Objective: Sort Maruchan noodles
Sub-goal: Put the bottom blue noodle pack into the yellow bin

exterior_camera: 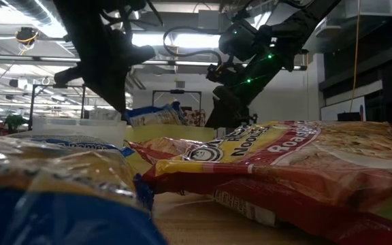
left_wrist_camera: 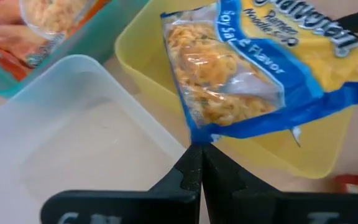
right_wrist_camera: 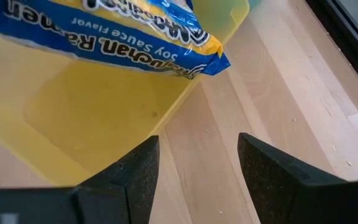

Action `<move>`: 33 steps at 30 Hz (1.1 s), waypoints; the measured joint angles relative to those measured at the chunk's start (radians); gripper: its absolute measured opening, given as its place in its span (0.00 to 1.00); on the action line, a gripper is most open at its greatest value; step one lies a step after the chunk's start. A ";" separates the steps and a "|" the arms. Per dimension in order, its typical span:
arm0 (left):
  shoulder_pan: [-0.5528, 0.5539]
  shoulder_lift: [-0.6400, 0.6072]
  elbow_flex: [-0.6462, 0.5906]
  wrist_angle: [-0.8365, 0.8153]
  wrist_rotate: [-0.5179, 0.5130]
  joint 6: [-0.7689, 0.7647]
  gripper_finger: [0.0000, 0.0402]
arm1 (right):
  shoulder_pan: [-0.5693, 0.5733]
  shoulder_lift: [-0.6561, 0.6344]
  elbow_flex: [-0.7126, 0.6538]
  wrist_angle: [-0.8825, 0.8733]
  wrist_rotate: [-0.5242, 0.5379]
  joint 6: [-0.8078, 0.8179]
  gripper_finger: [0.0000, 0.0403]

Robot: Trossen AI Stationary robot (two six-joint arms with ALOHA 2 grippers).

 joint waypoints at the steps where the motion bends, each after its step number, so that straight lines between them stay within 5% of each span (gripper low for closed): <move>1: 0.000 0.004 0.000 0.017 0.000 0.007 0.00 | 0.000 0.000 0.000 0.001 0.000 0.000 0.51; 11: 0.002 0.007 0.002 0.261 0.024 0.167 0.00 | 0.000 0.031 0.001 0.031 -0.027 0.002 0.51; 23: -0.035 -0.024 0.106 -0.223 -0.066 -0.043 0.00 | 0.000 0.066 0.001 0.037 -0.017 -0.003 0.51; 33: 0.002 -0.022 -0.007 -0.101 -0.082 -0.036 0.00 | 0.000 0.066 0.001 0.042 -0.022 0.000 0.51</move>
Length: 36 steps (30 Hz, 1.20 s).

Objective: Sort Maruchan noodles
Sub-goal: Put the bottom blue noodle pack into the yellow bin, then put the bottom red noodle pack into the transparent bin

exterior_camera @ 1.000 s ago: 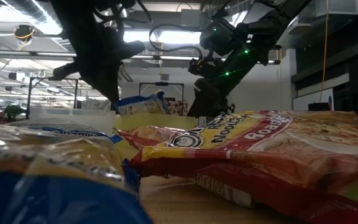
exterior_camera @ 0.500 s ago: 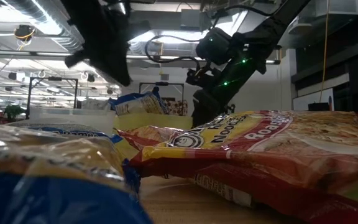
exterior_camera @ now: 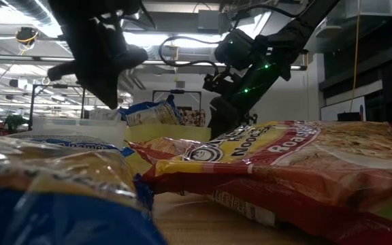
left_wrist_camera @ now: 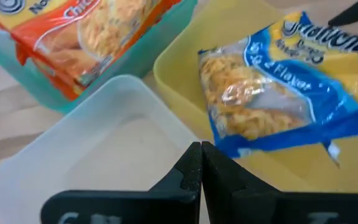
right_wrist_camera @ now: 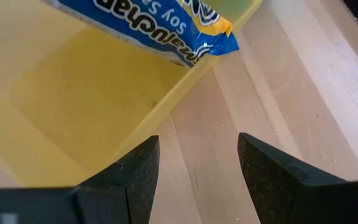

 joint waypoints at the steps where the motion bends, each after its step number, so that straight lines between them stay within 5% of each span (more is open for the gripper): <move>1: 0.002 0.000 -0.006 0.023 -0.006 0.015 0.00 | 0.000 0.000 0.000 -0.001 -0.006 0.001 0.51; 17: 0.027 0.008 -0.016 0.429 0.080 0.243 0.00 | 0.000 0.000 0.000 0.008 -0.029 0.001 0.51; 23: -0.013 0.007 0.045 0.339 0.003 0.232 0.00 | 0.000 0.000 0.000 0.008 -0.029 0.001 0.51; 29: -0.001 0.019 0.047 0.209 0.099 0.167 0.00 | 0.000 0.000 0.000 0.019 -0.029 0.000 0.51; 36: -0.097 -0.053 0.088 0.217 0.033 0.251 0.00 | 0.000 -0.014 0.005 0.004 0.049 -0.053 0.51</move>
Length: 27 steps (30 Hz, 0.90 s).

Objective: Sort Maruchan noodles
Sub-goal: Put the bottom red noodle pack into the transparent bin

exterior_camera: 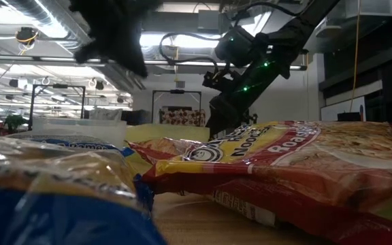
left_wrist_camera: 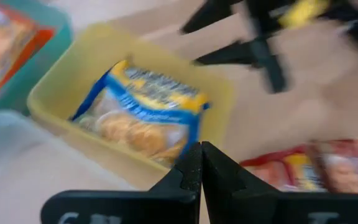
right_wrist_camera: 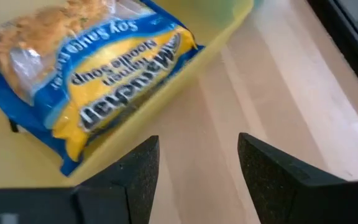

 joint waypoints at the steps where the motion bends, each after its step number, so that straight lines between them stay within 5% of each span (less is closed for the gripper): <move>1: -0.016 -0.012 0.008 0.000 -0.001 0.016 0.00 | -0.001 -0.003 0.006 -0.019 0.004 -0.001 0.51; 6: -0.091 -0.048 0.019 -0.031 0.077 0.042 0.04 | -0.001 -0.017 0.062 -0.123 -0.045 -0.001 0.51; 10: -0.166 -0.052 0.019 -0.180 0.117 -0.077 0.09 | 0.010 -0.019 0.091 -0.173 -0.119 0.027 0.51; 16: -0.271 -0.043 -0.018 -0.213 0.062 -0.222 0.12 | 0.054 -0.025 0.093 -0.178 -0.050 0.028 0.51; 27: -0.433 0.026 -0.020 -0.005 0.093 -0.031 0.11 | 0.149 -0.107 0.093 -0.263 0.029 0.027 0.51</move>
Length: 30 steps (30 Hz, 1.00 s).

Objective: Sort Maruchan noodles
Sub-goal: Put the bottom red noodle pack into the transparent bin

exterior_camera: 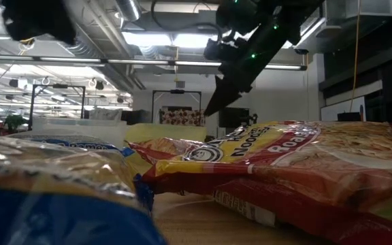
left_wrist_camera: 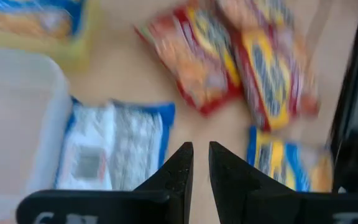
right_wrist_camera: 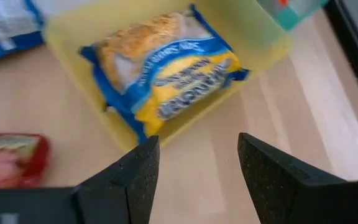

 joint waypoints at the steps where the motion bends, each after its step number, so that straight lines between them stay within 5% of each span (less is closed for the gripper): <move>1: -0.014 0.019 0.000 0.002 0.012 0.021 0.11 | 0.012 -0.004 0.000 -0.006 -0.003 0.000 0.51; 10: -0.077 0.202 0.000 0.276 0.076 0.235 0.11 | 0.131 -0.005 0.000 -0.003 -0.073 -0.082 0.51; 19: 0.011 0.232 0.000 0.340 0.092 0.389 0.12 | 0.164 -0.005 0.000 -0.037 -0.116 -0.104 0.51; 30: 0.147 0.232 0.000 0.417 0.066 0.756 0.32 | 0.164 -0.005 0.000 -0.091 -0.115 -0.097 0.51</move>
